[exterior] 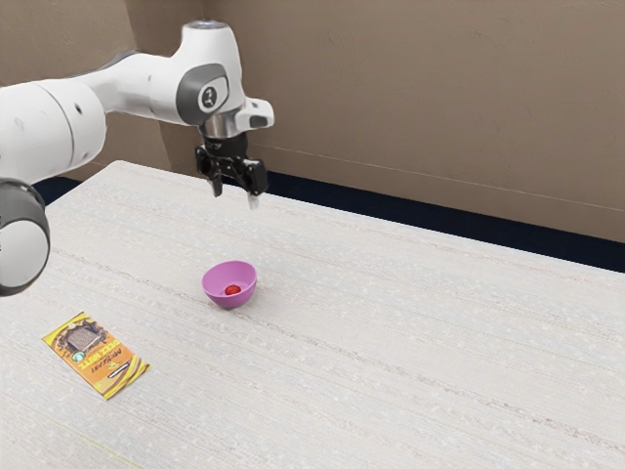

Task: Take strawberry from the bowl

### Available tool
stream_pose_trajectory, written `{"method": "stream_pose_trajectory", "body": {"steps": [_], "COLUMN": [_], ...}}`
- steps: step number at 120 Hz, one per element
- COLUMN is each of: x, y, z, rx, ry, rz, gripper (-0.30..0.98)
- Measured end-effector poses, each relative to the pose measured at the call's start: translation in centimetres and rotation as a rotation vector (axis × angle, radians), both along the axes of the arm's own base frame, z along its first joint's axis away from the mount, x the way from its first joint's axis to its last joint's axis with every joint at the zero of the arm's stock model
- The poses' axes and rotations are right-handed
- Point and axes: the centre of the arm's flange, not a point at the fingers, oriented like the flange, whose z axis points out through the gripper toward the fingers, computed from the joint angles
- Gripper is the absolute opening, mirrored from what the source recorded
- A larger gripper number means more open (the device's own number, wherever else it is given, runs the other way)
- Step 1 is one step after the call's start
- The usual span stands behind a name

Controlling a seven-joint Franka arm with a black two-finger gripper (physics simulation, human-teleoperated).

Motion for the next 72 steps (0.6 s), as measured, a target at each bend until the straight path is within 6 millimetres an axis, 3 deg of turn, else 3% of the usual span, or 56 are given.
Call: {"method": "stream_pose_trajectory", "body": {"steps": [13,32,72], "x": [-0.3,-2.7,-2.6], "y": [0.6,2.4,2.1], "z": [-3.1,-7.3,-7.8], "rx": [0.002,-0.011,-0.163], "ry": [0.013,0.038,-0.027], "rz": [0.017,0.082,0.388], "gripper": [0.69,0.69,0.69]}}
